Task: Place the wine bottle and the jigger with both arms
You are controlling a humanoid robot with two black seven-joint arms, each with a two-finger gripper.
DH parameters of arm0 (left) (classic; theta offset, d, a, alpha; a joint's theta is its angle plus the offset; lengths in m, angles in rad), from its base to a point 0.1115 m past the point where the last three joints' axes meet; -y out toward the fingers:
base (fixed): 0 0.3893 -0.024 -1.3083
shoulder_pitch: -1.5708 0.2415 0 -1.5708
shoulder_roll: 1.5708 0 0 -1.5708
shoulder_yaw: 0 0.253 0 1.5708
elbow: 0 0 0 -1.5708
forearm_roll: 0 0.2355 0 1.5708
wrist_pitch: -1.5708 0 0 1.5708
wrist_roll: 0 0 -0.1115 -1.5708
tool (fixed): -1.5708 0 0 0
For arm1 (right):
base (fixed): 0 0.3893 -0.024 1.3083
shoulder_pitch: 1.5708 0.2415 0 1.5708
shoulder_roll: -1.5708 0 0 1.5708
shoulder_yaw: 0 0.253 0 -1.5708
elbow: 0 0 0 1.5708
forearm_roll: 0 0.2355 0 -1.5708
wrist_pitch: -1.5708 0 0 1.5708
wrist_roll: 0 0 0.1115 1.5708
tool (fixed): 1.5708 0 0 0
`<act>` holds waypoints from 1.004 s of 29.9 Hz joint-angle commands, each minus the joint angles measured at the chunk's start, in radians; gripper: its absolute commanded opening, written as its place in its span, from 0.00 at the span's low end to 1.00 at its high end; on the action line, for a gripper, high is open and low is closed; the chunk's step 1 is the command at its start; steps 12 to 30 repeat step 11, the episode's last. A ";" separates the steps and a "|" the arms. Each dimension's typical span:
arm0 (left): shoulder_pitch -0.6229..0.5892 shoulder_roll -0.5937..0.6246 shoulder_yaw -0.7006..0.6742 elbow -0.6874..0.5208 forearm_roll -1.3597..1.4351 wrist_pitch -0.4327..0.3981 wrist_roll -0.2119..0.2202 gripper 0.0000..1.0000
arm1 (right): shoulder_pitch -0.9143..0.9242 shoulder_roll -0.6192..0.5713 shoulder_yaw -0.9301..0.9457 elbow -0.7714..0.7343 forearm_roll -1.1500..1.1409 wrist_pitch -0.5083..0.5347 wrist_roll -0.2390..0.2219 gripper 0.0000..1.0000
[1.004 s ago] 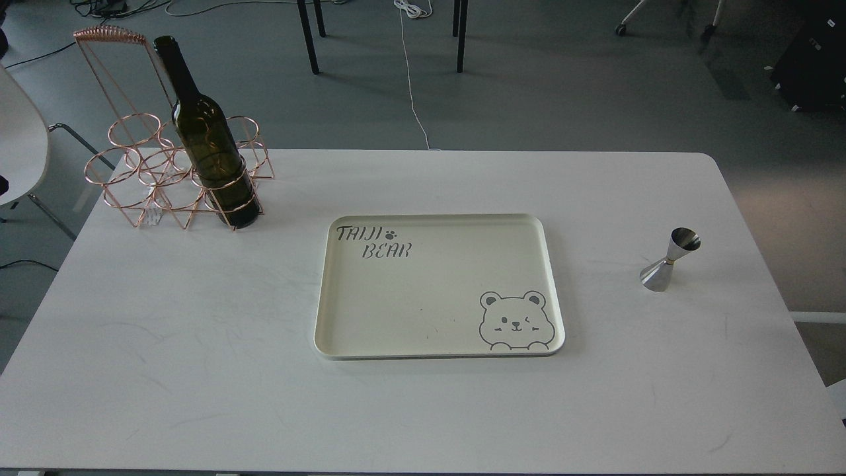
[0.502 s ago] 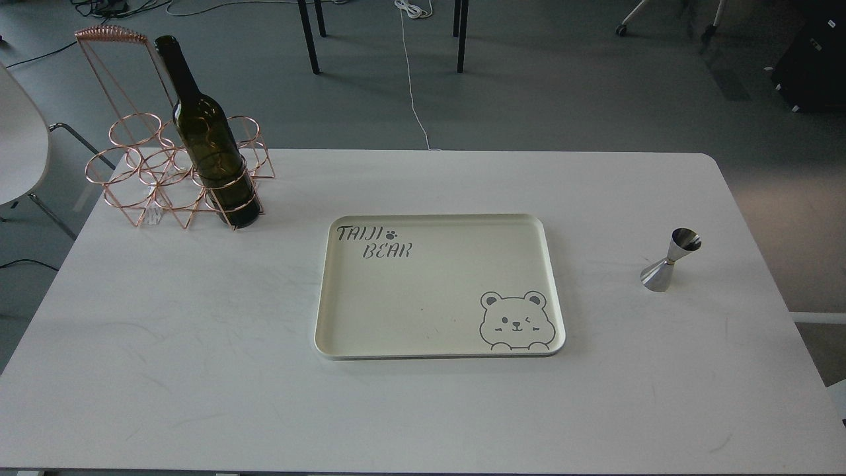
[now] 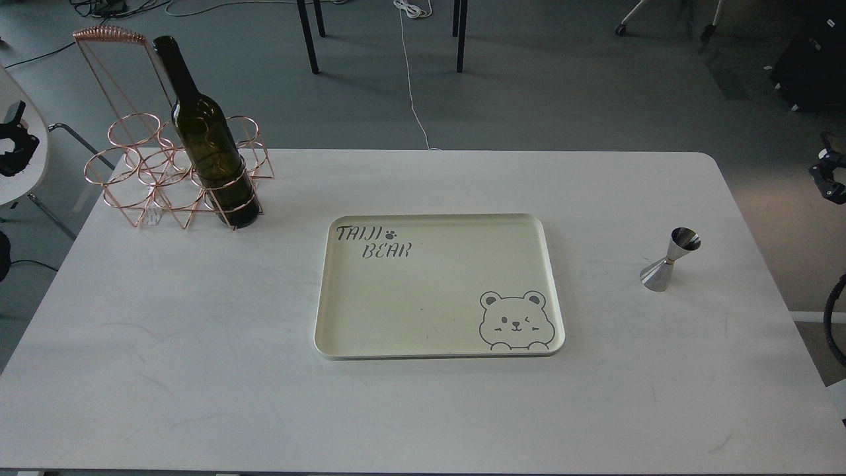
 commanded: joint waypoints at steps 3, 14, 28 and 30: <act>0.055 -0.048 -0.050 0.004 -0.016 -0.035 0.001 0.98 | -0.011 0.025 0.015 -0.002 0.025 -0.001 -0.032 0.99; 0.104 -0.068 -0.113 0.006 -0.012 -0.040 -0.002 0.99 | -0.010 0.035 0.002 0.003 0.011 0.007 -0.031 0.99; 0.104 -0.068 -0.113 0.006 -0.012 -0.040 -0.002 0.99 | -0.010 0.035 0.002 0.003 0.011 0.007 -0.031 0.99; 0.104 -0.068 -0.113 0.006 -0.012 -0.040 -0.002 0.99 | -0.010 0.035 0.002 0.003 0.011 0.007 -0.031 0.99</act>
